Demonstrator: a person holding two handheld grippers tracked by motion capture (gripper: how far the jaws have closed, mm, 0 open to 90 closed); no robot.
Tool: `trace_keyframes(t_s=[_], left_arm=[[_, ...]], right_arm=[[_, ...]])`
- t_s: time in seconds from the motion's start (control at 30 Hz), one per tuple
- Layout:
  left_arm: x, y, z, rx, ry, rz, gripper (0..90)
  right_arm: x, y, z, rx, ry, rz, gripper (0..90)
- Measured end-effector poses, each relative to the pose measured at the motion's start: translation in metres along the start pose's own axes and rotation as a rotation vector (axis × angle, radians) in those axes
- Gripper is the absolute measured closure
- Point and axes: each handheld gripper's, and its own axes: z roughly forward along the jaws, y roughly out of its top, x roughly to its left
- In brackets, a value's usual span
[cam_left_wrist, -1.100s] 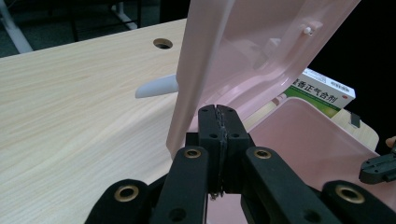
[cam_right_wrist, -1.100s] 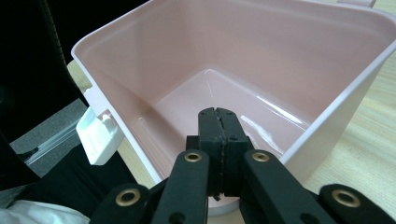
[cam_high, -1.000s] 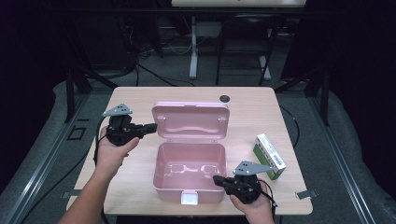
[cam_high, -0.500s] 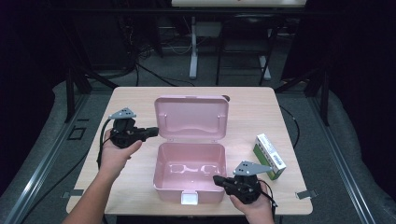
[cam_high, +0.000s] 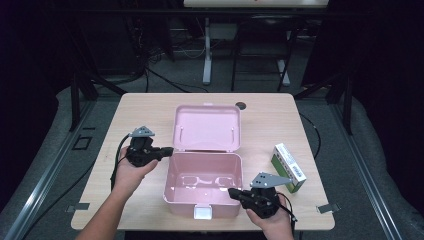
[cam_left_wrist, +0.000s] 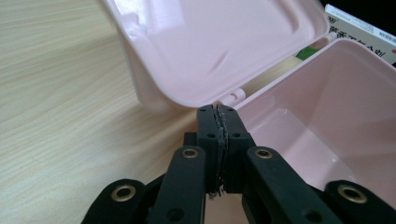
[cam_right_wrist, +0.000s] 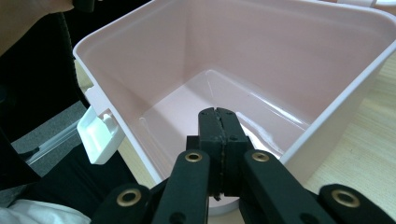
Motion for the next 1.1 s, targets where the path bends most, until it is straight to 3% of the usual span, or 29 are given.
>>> trace_keyframes(t_s=[0.27, 0.6, 0.77, 0.87, 1.1], left_arm=[[0.000, -0.002, -0.001, -0.009, -0.002, -0.004, 90.0], [-0.002, -0.002, -0.001, -0.011, 0.015, 0.023, 90.0], [-0.005, -0.004, -0.001, -0.019, 0.035, 0.055, 90.0], [-0.005, -0.005, -0.001, -0.035, 0.032, 0.051, 90.0], [0.002, -0.010, -0.004, -0.065, -0.011, -0.005, 88.1]], right_arm=[[0.000, 0.000, 0.000, -0.002, 0.002, 0.000, 90.0], [0.000, 0.000, 0.000, -0.003, 0.004, -0.001, 90.0], [-0.001, 0.000, 0.000, 0.001, 0.005, -0.001, 90.0], [-0.001, 0.001, 0.000, 0.006, 0.006, 0.006, 90.0], [0.002, 0.007, -0.001, 0.047, 0.001, 0.012, 90.0]])
